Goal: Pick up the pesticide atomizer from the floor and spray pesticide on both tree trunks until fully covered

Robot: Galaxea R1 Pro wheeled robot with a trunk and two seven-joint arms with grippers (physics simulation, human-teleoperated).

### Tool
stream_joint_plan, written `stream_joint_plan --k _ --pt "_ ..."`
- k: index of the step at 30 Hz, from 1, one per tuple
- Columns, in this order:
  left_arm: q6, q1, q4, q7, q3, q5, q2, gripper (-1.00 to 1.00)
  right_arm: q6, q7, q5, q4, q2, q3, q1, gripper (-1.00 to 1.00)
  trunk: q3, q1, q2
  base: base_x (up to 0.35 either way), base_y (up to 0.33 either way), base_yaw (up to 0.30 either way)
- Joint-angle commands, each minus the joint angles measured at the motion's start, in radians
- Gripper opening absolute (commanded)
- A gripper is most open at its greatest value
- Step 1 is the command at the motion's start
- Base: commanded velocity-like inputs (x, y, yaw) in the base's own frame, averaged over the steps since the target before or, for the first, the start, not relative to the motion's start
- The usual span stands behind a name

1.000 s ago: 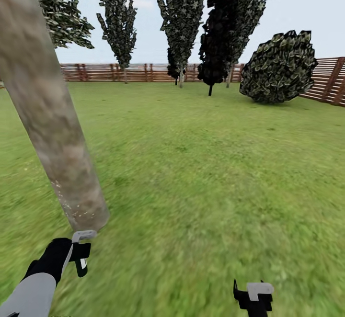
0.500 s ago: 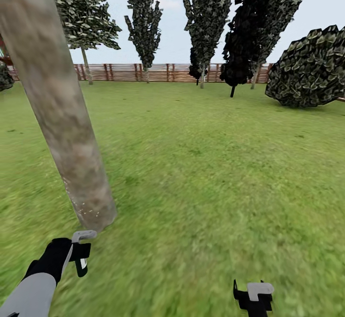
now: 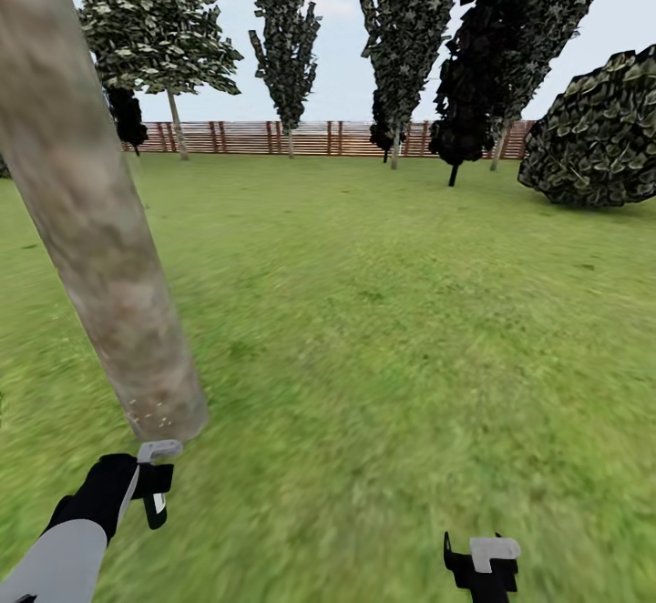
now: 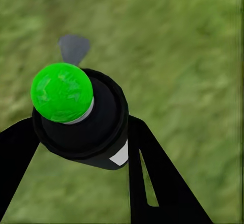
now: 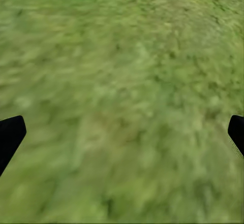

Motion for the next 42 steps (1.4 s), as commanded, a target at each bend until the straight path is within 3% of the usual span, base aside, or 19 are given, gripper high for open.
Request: stream_joint_plan --k 1,42 --pt "0.003 -0.001 -0.002 -0.009 0.006 -0.010 -0.001 -1.00 -0.002 -0.006 0.011 0.002 0.000 -0.005 -0.001 1.00 -0.001 0.000 0.000 0.181 -0.232 0.215" --pt "0.002 -0.001 0.026 -0.008 0.006 -0.010 -0.003 -1.00 -0.002 -0.006 0.011 0.002 0.000 -0.005 -0.001 1.00 -0.001 0.000 0.000 0.158 -0.248 0.268"
